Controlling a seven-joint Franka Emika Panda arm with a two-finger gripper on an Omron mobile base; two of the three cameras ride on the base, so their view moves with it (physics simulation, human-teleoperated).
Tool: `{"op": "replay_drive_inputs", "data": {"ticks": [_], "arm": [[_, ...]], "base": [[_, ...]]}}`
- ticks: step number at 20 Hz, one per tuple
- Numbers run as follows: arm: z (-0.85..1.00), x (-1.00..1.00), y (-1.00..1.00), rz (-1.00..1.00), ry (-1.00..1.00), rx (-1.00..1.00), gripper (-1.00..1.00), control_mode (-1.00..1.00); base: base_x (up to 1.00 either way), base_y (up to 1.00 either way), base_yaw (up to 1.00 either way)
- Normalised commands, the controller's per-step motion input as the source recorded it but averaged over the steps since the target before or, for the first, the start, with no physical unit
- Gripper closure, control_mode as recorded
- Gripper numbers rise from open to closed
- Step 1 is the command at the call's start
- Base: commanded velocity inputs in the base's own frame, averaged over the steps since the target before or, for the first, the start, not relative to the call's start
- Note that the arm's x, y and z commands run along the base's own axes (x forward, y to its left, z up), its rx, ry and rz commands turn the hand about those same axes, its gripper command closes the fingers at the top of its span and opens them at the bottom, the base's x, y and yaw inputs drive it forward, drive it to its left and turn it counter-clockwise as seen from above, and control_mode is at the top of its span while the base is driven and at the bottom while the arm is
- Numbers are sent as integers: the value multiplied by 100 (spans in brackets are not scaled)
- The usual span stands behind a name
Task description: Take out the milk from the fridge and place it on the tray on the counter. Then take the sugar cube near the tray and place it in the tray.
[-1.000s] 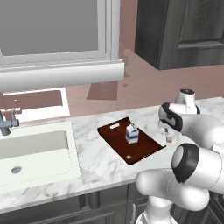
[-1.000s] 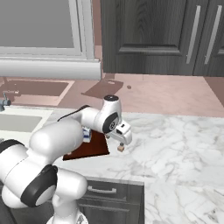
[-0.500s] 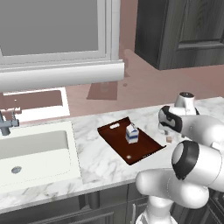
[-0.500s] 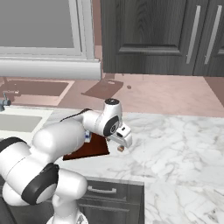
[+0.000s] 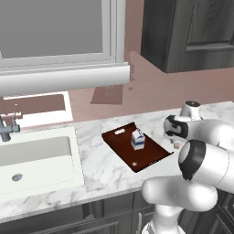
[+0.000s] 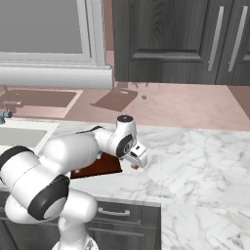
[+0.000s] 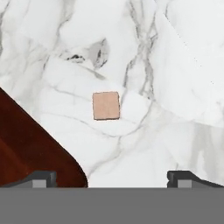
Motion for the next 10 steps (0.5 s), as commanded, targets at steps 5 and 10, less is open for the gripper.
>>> {"op": "replay_drive_inputs", "data": {"ticks": [5, 10], "arm": [[-6, 14, -7, 0, 0, 0, -100, -100], [-7, 13, -15, 0, 0, 0, -100, -100]], "base": [[0, 0, 0], [0, 0, 0]]}}
